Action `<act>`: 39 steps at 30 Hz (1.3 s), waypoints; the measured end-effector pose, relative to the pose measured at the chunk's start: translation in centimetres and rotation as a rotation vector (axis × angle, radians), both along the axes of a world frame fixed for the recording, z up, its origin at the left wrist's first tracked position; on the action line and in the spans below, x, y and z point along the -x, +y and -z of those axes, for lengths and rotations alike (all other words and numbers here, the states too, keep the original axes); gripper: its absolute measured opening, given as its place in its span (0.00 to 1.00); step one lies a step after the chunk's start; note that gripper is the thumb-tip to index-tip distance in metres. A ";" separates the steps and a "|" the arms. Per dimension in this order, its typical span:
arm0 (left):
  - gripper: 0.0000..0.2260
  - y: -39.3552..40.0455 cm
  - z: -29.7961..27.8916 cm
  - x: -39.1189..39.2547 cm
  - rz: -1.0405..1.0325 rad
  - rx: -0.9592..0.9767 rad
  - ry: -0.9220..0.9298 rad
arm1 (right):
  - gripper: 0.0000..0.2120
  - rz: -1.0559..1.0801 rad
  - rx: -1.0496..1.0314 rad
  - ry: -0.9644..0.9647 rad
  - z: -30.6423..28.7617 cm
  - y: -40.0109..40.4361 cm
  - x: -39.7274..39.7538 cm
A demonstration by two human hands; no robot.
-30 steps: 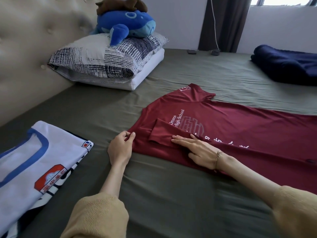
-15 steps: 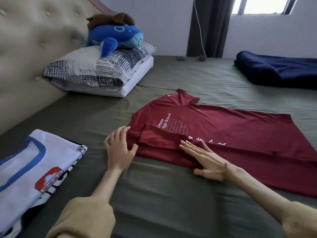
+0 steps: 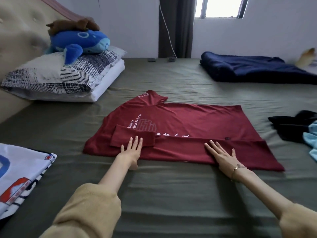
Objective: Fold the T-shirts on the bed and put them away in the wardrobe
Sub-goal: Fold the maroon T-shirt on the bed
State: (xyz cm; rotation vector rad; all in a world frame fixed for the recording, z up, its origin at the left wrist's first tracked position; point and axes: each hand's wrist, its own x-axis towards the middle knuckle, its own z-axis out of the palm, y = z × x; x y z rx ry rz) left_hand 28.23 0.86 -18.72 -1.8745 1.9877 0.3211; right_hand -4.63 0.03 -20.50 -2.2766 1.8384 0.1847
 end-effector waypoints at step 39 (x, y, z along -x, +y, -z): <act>0.42 17.2 0.8 3.0 -0.125 0.116 -0.136 | 0.31 0.018 0.231 0.233 -2.2 16.4 6.5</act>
